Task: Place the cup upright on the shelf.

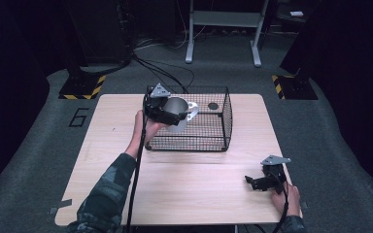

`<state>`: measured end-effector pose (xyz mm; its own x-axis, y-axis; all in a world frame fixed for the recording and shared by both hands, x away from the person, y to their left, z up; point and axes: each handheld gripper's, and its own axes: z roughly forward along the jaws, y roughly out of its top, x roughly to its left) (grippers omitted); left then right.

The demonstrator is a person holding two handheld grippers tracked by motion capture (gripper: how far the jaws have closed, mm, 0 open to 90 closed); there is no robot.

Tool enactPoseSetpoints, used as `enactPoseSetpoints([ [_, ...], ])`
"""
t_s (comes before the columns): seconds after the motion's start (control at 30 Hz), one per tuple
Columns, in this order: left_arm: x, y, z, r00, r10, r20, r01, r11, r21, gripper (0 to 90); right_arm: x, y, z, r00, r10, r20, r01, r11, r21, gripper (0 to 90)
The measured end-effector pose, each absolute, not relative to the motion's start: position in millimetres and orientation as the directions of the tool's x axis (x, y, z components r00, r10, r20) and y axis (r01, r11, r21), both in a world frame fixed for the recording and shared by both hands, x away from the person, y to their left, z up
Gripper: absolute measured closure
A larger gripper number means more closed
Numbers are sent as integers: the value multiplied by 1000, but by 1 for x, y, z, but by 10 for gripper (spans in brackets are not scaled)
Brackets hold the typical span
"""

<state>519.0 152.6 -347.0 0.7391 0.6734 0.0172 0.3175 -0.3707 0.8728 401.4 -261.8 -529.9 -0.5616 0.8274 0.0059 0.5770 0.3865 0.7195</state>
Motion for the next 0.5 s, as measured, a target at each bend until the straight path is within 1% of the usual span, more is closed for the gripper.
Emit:
enactPoseSetpoints([
  [0.5, 543, 132, -351, 731, 682, 24, 333, -387, 860, 62, 401, -262, -530, -560, 829, 6, 578, 385, 720, 0],
])
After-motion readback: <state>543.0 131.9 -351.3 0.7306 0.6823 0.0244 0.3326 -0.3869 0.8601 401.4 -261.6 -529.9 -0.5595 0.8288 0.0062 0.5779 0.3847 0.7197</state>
